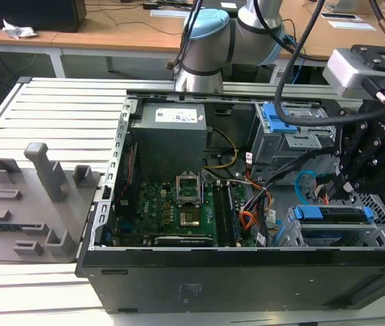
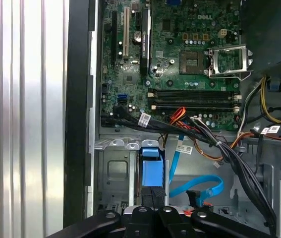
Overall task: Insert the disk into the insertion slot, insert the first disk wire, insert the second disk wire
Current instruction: 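Insert the disk into the insertion slot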
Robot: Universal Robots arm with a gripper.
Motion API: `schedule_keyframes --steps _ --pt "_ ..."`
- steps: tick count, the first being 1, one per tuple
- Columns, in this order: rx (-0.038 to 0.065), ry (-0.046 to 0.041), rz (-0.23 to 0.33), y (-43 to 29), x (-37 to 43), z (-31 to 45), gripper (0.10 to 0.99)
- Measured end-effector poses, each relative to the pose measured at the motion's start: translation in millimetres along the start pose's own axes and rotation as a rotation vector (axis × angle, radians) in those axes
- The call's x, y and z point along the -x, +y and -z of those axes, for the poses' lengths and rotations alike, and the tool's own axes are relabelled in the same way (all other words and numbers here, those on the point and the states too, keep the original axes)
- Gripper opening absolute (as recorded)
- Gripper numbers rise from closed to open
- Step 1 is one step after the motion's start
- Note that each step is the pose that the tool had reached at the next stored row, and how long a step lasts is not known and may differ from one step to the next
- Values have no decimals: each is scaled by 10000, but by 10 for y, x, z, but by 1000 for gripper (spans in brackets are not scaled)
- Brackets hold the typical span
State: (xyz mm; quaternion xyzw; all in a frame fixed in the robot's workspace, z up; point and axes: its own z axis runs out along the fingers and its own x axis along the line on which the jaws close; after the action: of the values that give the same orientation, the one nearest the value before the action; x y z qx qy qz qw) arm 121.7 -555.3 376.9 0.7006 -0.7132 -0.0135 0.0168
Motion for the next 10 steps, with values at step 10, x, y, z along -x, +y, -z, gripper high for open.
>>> schedule_keyframes --steps 10 --pt "12 4 -5 -110 2 -168 106"
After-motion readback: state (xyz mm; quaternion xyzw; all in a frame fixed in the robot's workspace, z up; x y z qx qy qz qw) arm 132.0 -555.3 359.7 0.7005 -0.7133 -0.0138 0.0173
